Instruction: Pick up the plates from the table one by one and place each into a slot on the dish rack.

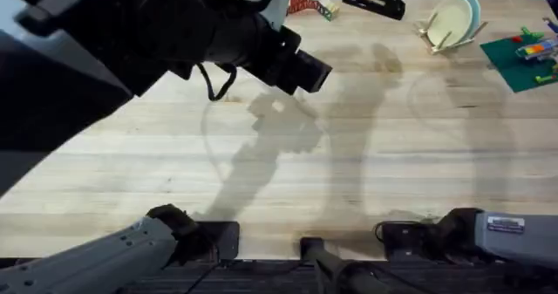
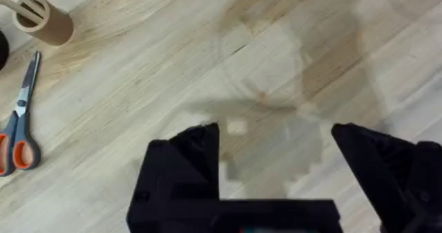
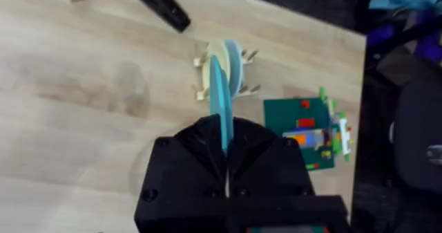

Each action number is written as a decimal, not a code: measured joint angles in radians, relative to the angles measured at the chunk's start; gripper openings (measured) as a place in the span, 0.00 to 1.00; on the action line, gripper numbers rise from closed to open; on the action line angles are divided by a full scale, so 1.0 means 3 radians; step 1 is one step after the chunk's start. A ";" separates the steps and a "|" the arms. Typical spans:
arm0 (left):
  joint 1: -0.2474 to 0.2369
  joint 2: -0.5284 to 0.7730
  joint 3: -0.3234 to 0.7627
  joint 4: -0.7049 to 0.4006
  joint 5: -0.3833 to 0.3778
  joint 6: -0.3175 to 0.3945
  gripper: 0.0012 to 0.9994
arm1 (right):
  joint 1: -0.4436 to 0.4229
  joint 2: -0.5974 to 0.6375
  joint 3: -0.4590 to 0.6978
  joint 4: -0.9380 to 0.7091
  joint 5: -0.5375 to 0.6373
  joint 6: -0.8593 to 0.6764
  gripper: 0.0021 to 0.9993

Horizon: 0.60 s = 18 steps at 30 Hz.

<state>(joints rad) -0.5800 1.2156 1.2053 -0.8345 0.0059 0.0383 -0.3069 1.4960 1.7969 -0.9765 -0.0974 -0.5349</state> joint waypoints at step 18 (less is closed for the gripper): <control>0.0000 -0.0001 0.0000 0.0000 -0.0008 -0.0001 0.99 | 0.0000 0.0360 0.0001 0.0409 0.0005 -0.0243 0.03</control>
<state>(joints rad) -0.5800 1.2154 1.2053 -0.8345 0.0036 0.0380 -0.3069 1.6039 1.7973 -0.8537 -0.0957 -0.6077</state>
